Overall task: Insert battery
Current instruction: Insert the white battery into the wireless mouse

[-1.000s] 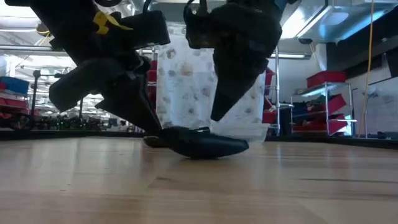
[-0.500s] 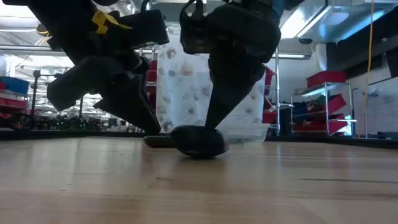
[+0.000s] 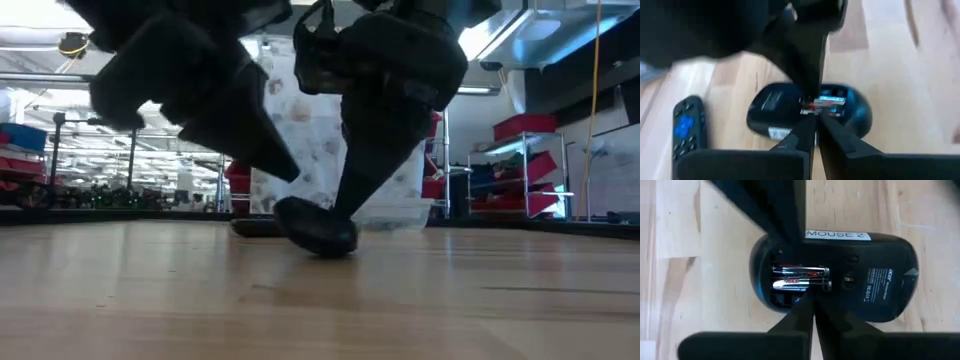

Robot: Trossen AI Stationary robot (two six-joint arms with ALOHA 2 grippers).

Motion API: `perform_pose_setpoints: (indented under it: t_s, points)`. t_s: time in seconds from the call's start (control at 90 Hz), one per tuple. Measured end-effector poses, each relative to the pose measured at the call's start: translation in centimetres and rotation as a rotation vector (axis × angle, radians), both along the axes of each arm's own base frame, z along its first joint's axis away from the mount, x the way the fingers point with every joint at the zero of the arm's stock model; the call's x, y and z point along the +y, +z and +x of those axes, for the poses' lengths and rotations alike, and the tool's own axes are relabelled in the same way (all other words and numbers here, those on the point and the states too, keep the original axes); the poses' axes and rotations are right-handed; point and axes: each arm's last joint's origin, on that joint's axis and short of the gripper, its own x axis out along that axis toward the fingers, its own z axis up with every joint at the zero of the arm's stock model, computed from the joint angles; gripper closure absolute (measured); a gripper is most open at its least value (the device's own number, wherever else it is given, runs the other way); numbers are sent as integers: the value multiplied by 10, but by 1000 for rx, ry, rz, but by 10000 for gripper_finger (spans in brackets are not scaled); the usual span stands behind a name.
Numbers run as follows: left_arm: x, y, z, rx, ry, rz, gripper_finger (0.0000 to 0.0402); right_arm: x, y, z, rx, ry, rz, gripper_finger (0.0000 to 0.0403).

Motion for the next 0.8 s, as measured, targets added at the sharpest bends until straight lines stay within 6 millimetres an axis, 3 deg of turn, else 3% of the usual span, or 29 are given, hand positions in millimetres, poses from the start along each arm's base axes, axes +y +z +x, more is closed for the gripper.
perform_pose_setpoints:
  t_s: [0.244,0.8]
  points:
    - [14,0,10,-6,1,-34,399,0,0,1,-10,9,-2,403]
    - [18,-6,6,20,35,-68,399,2,4,-1,-16,6,-9,403]
